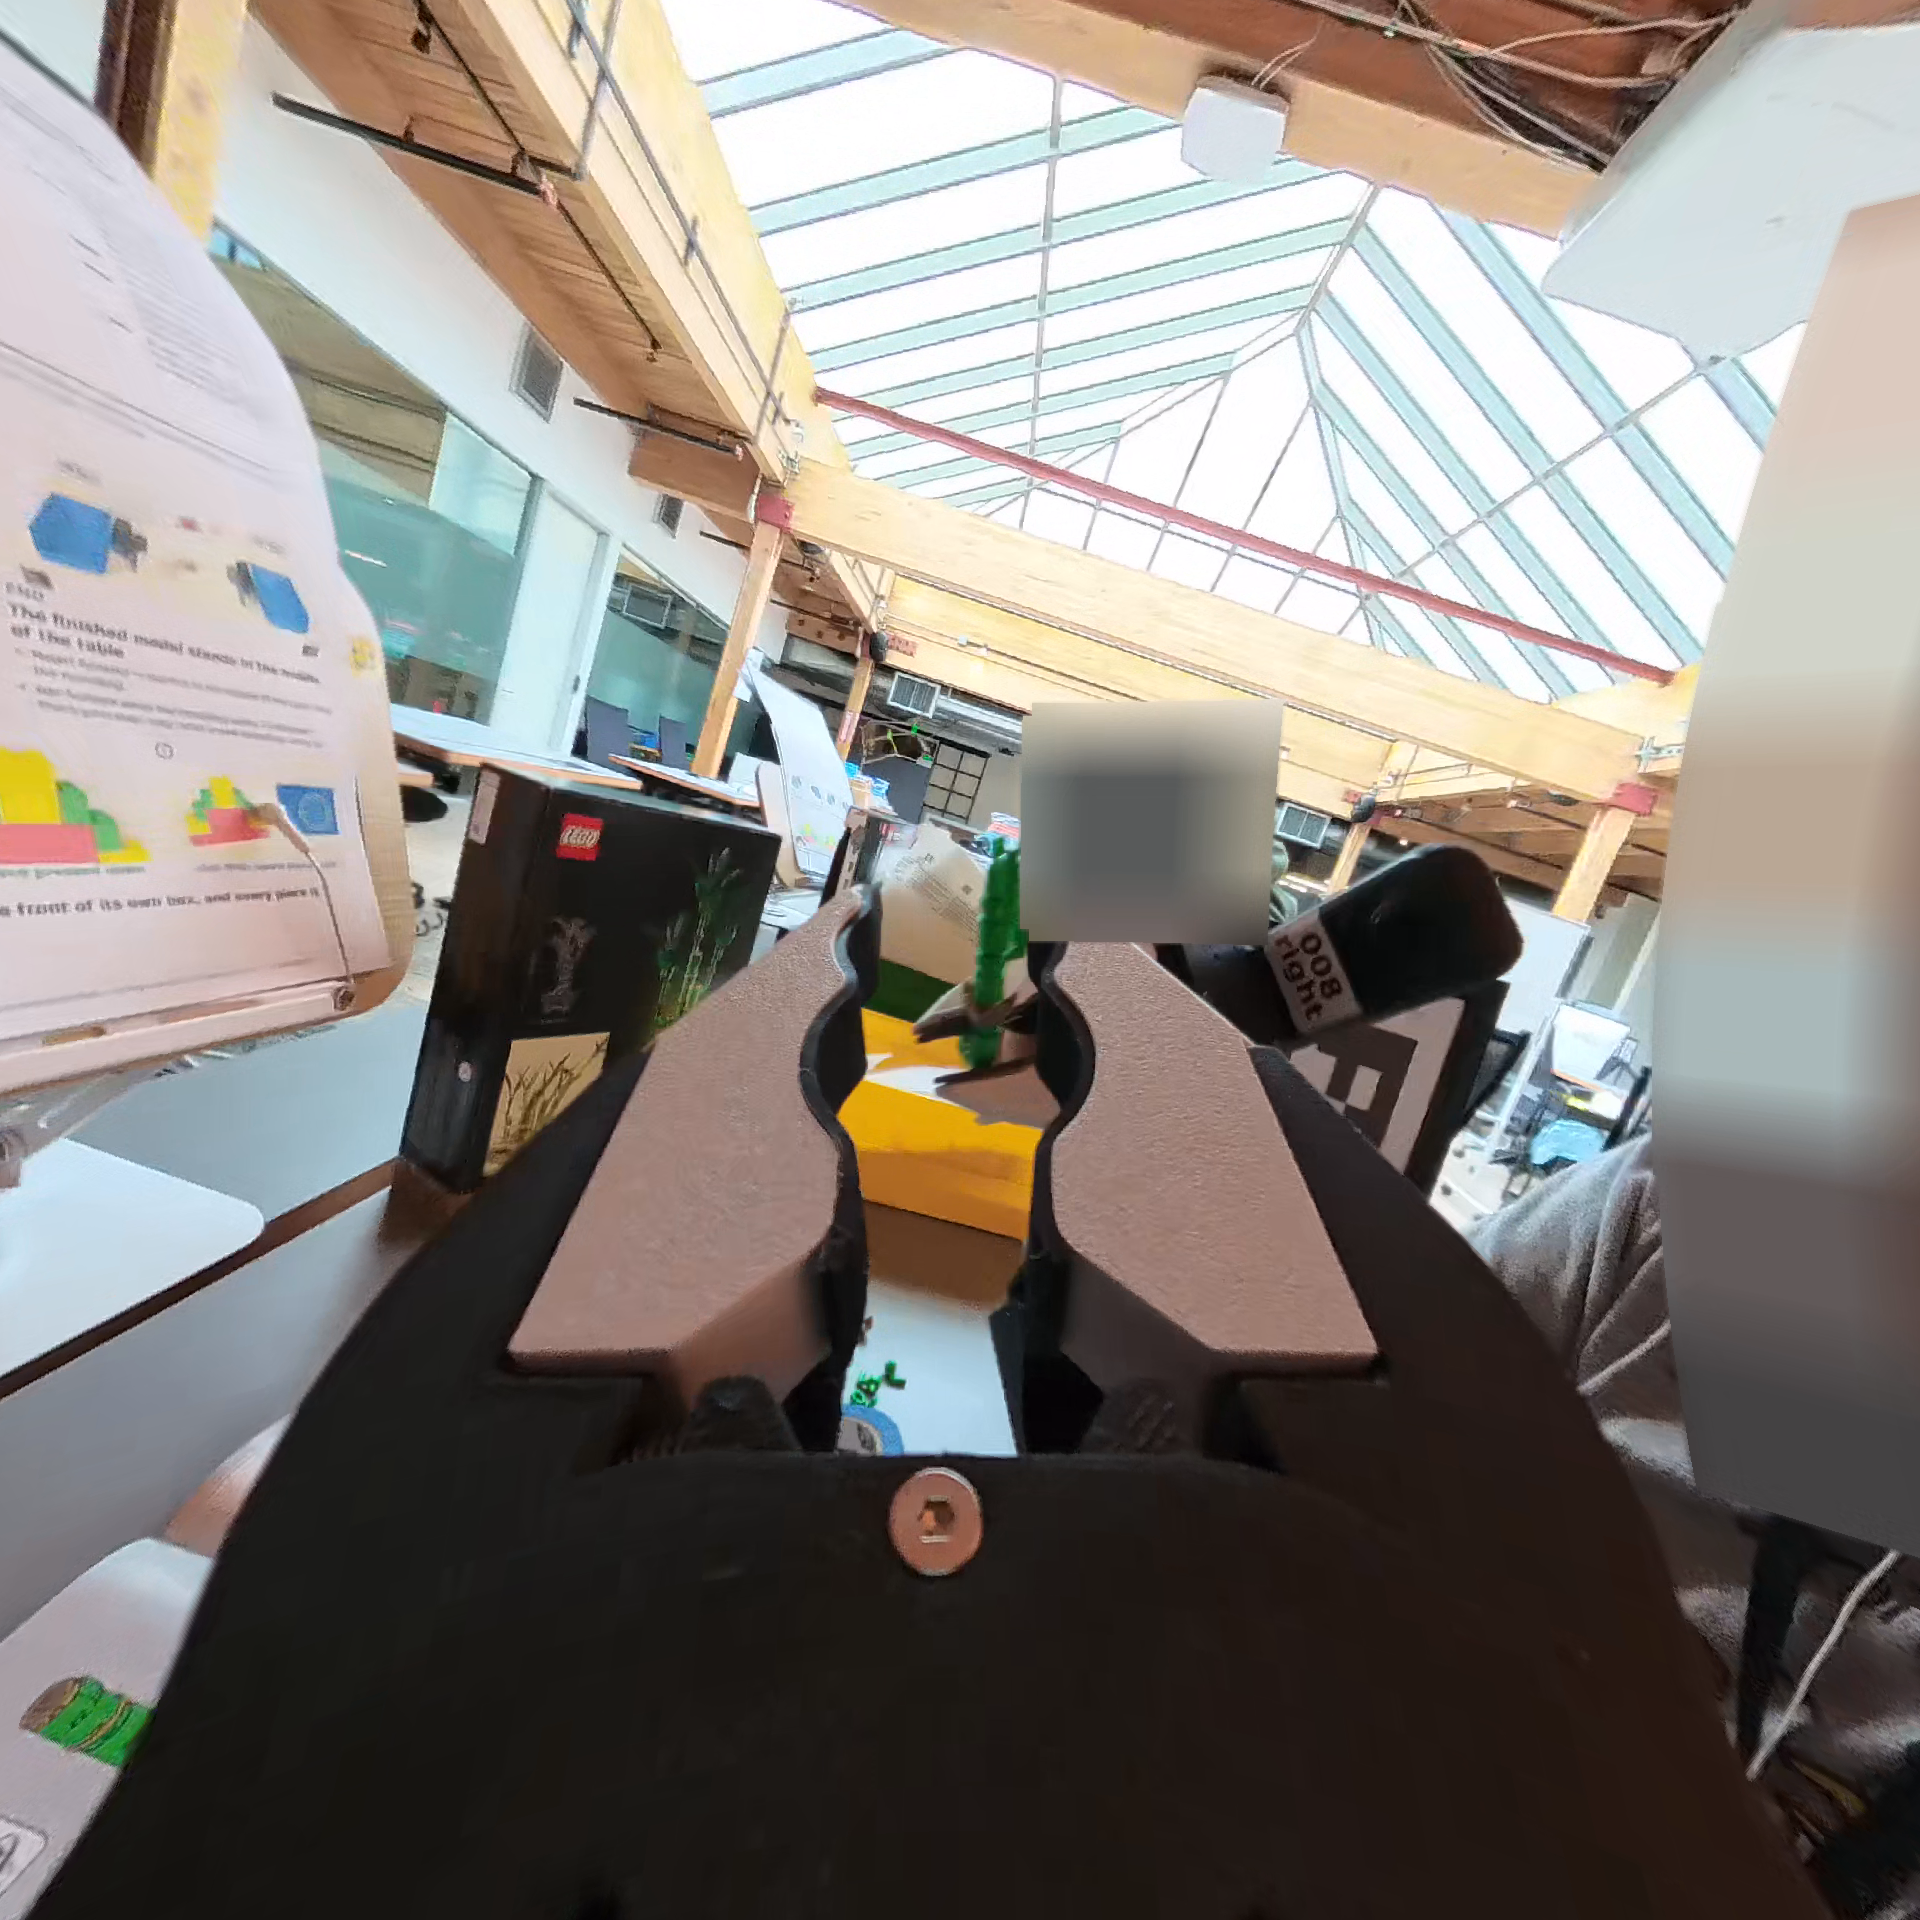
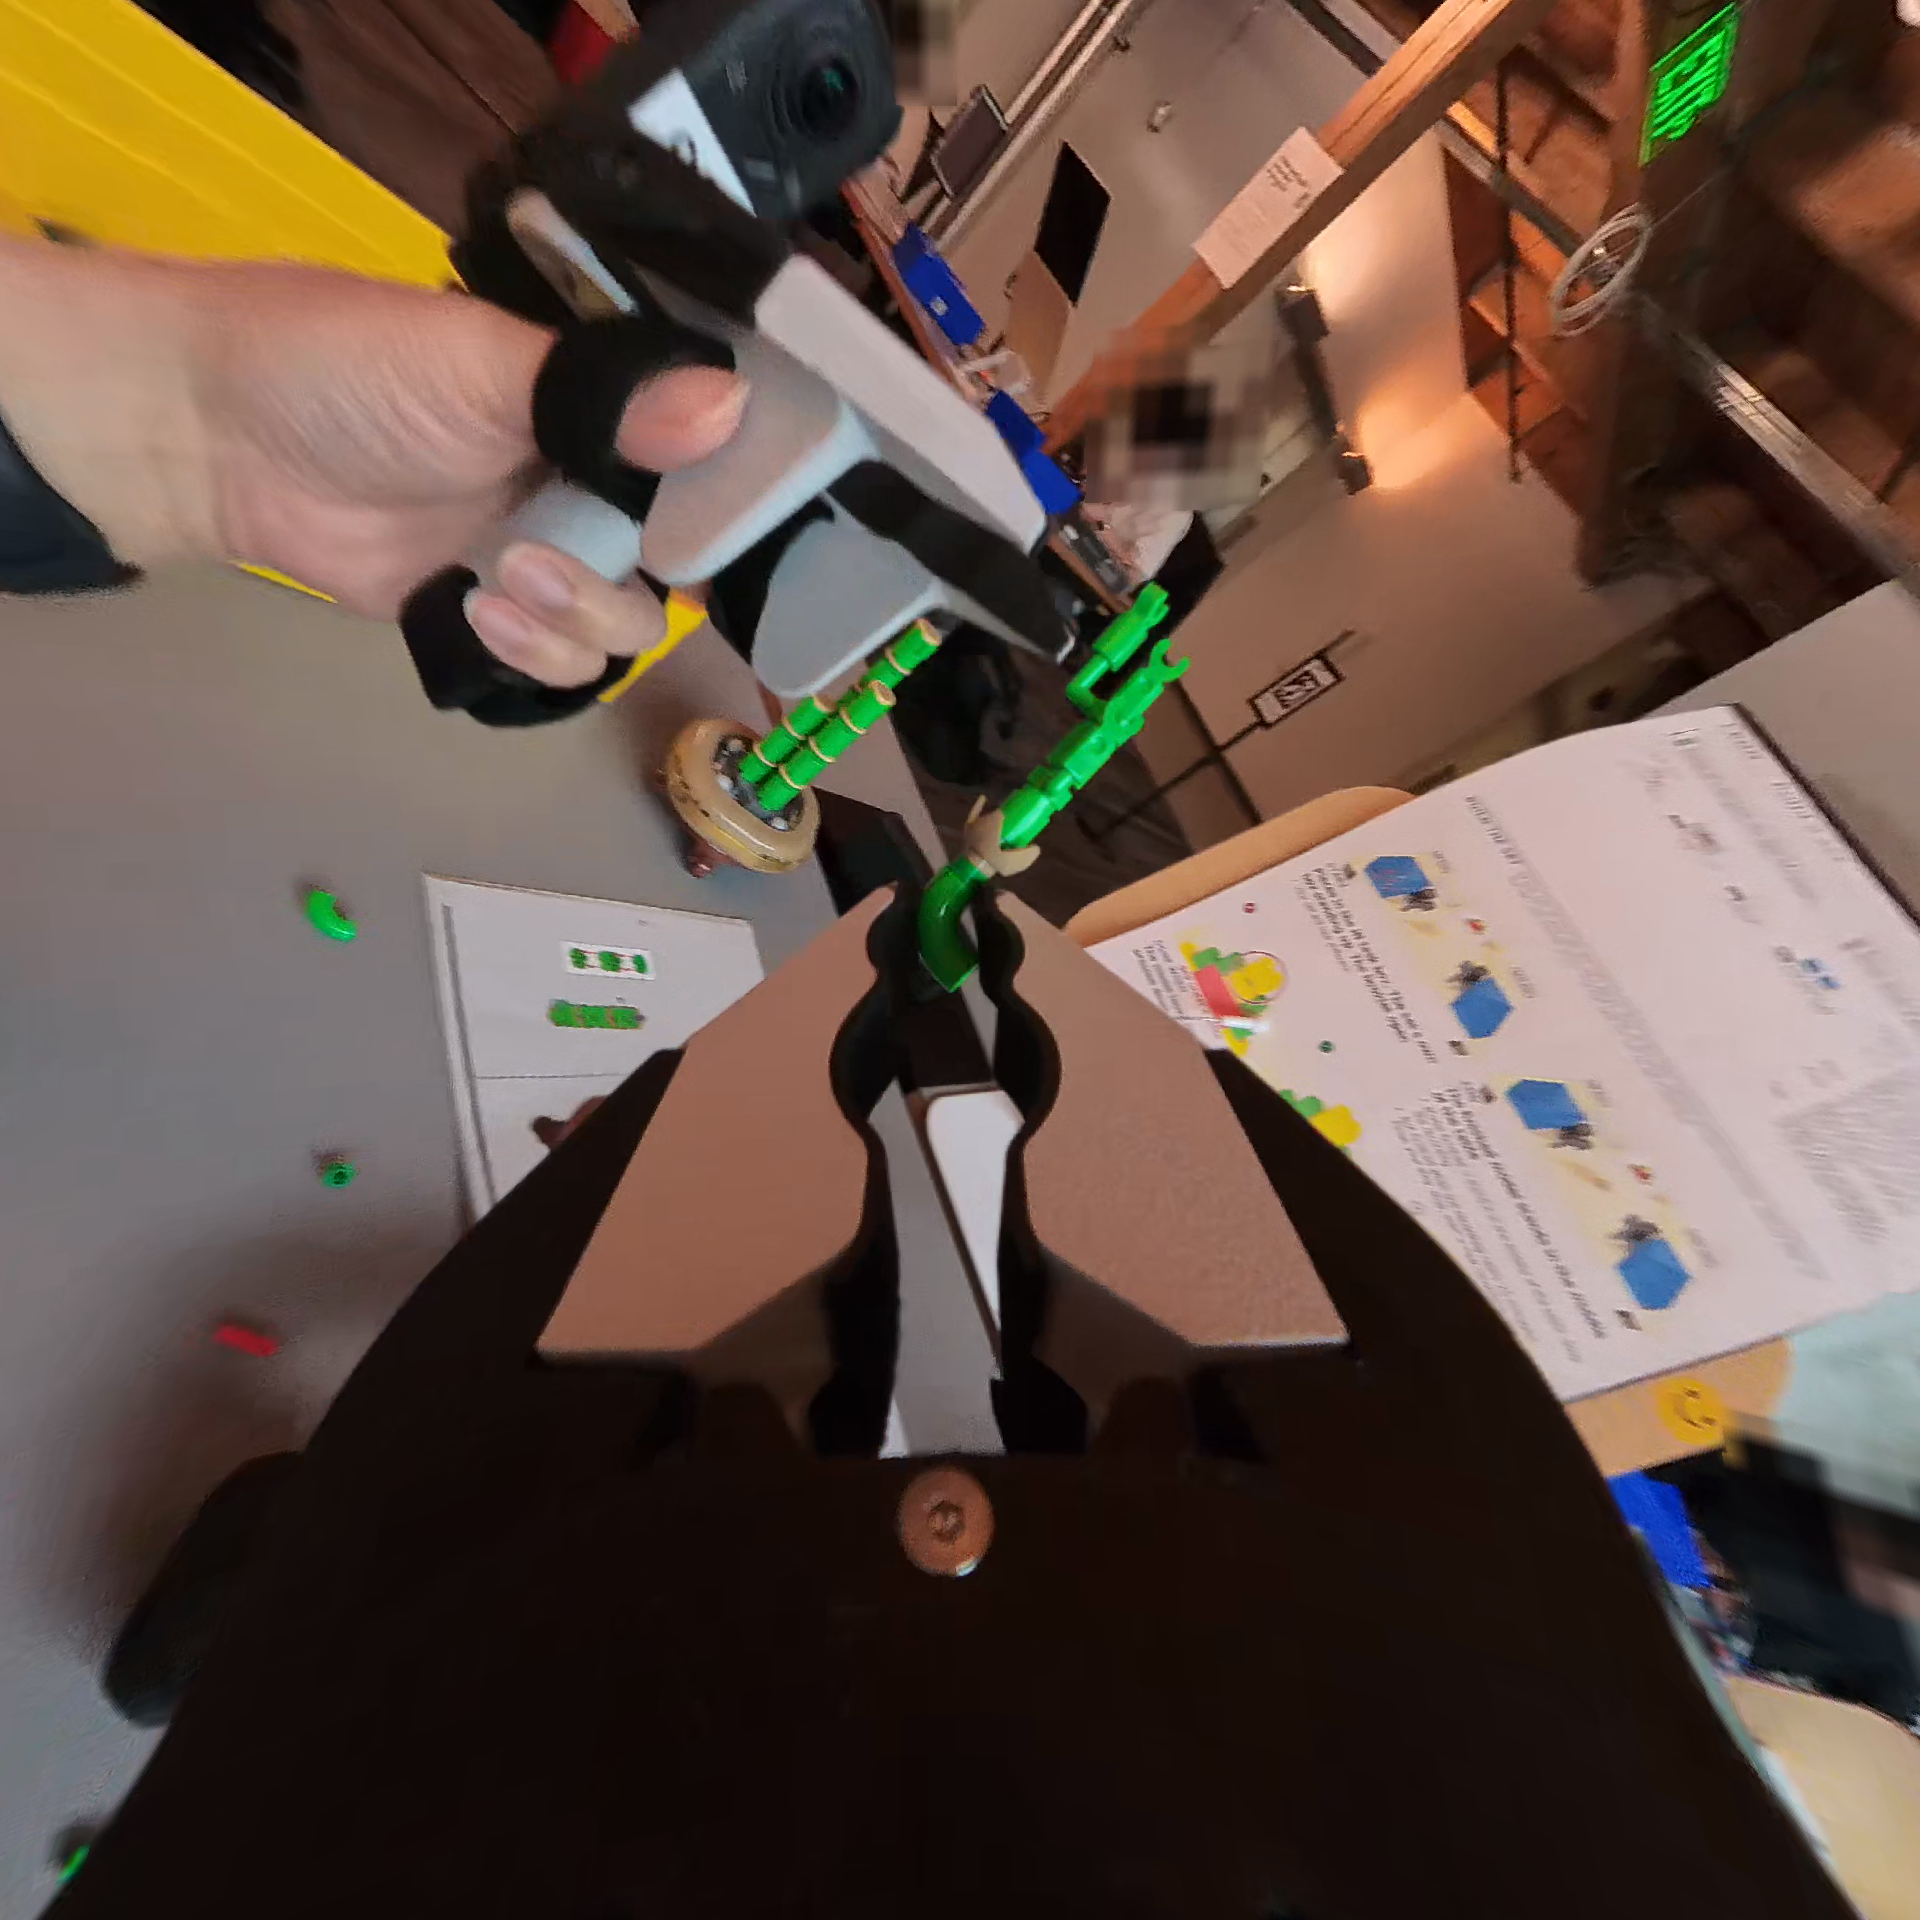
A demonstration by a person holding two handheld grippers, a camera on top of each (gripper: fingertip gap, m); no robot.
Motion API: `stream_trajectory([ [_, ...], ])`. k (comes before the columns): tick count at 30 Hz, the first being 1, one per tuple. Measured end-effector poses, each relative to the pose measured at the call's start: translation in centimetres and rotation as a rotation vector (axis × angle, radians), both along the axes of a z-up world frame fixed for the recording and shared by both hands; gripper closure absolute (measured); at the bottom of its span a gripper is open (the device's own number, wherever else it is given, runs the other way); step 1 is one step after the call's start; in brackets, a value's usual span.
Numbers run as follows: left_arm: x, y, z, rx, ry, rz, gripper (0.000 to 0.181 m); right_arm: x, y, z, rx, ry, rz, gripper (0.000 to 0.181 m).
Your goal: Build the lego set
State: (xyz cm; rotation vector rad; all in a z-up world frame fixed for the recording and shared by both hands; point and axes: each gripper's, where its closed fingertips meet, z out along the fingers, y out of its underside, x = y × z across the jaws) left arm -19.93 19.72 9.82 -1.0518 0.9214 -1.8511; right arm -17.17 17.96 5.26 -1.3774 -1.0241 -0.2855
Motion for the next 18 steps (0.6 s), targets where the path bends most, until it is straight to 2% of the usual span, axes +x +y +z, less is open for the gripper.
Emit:
stream_trajectory([
  [5,0.3,-1.2,1.5,0.011,0.05,0.063,0.157,0.0,0.5,-0.5,0.03,-0.072,-0.049,0.173],
  [10,0.9,-0.5,1.2,0.004,0.141,0.186,0.158,-0.1,0.6,-0.6,0.037,-0.078,-0.057,0.173],
  [18,1.7,-0.5,0.0,-0.078,0.229,0.155,0.159,0.1,1.1,-1.1,0.027,-0.101,-0.082,0.173],
])
